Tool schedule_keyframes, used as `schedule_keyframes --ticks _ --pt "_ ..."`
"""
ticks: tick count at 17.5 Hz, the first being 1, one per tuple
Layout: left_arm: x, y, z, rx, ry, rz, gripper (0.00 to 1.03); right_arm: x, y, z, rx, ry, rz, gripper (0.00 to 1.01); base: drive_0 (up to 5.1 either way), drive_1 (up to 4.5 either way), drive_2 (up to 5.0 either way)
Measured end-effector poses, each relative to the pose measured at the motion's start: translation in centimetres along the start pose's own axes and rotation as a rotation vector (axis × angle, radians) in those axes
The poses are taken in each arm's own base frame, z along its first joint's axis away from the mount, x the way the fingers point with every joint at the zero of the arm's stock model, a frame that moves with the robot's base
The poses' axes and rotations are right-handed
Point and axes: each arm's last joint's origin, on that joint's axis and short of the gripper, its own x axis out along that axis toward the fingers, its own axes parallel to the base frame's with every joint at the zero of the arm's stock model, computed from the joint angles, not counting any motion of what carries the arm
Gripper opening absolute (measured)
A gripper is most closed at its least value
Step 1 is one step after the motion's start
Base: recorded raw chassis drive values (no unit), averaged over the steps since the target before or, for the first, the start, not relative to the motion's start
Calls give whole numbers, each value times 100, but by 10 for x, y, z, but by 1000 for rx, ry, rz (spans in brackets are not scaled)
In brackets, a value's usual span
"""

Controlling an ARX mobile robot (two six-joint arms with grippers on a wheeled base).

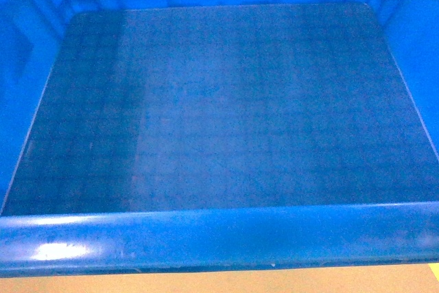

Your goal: Place box next to blue box on left shelf

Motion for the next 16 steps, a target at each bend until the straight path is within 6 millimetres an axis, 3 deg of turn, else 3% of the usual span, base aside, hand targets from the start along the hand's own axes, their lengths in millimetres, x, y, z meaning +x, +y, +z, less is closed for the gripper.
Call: schedule_keyframes --ticks 16 --pt "0 0 0 1 2 0 18 0 0 0 -1 3 -1 17 3 433 -427"
